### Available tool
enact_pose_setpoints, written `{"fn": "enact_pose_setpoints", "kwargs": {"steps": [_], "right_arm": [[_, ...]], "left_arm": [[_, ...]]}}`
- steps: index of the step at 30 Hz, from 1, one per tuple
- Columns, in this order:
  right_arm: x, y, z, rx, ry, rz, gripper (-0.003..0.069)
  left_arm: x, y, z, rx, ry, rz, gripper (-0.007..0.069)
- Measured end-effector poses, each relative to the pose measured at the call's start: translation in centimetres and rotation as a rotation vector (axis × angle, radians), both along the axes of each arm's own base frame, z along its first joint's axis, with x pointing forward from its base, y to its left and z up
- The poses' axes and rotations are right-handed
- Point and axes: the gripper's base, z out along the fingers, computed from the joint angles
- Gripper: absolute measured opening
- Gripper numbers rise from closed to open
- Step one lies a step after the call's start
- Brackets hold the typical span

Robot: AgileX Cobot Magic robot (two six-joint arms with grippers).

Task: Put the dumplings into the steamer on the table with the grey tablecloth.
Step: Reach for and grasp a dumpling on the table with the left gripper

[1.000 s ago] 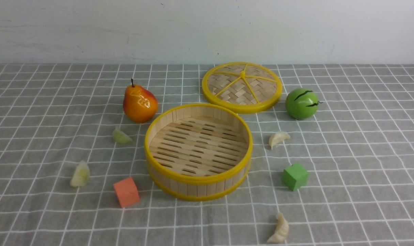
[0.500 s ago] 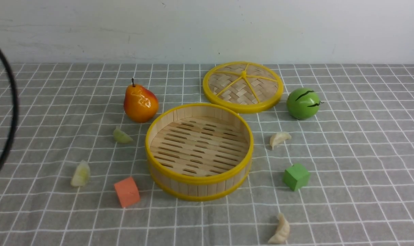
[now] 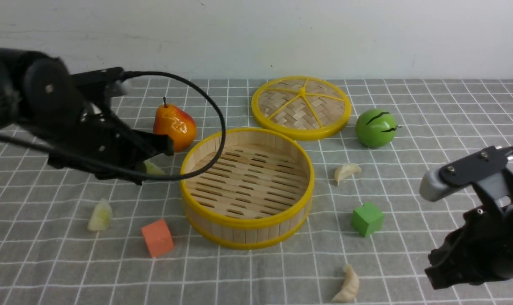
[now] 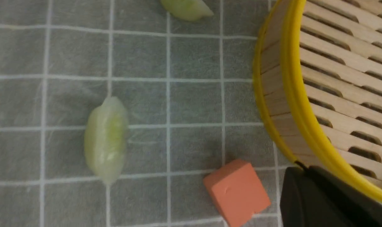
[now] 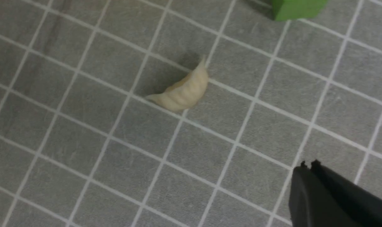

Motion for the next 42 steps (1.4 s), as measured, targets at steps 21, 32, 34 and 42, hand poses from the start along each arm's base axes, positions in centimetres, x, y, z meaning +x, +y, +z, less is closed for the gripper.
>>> {"fn": "enact_pose_setpoints", "kwargs": {"steps": [21, 32, 34, 42], "right_arm": [[0.1, 0.4, 0.2, -0.006, -0.041, 0.052, -0.0003], [0.1, 0.6, 0.3, 0.036, -0.037, 0.033, -0.0001], [0.1, 0.7, 0.4, 0.047, -0.041, 0.027, -0.0001], [0.1, 0.9, 0.5, 0.083, -0.036, 0.011, 0.0001]], "left_arm": [[3.2, -9.6, -6.3, 0.125, 0.182, -0.255, -0.0014], [8.5, -2.4, -2.1, 0.108, -0.006, 0.157, -0.0001], [9.6, -0.5, -2.4, 0.052, -0.035, 0.244, 0.0055], [12.0, 1.0, -6.8, 0.021, -0.029, 0.285, 0.0456]]}}
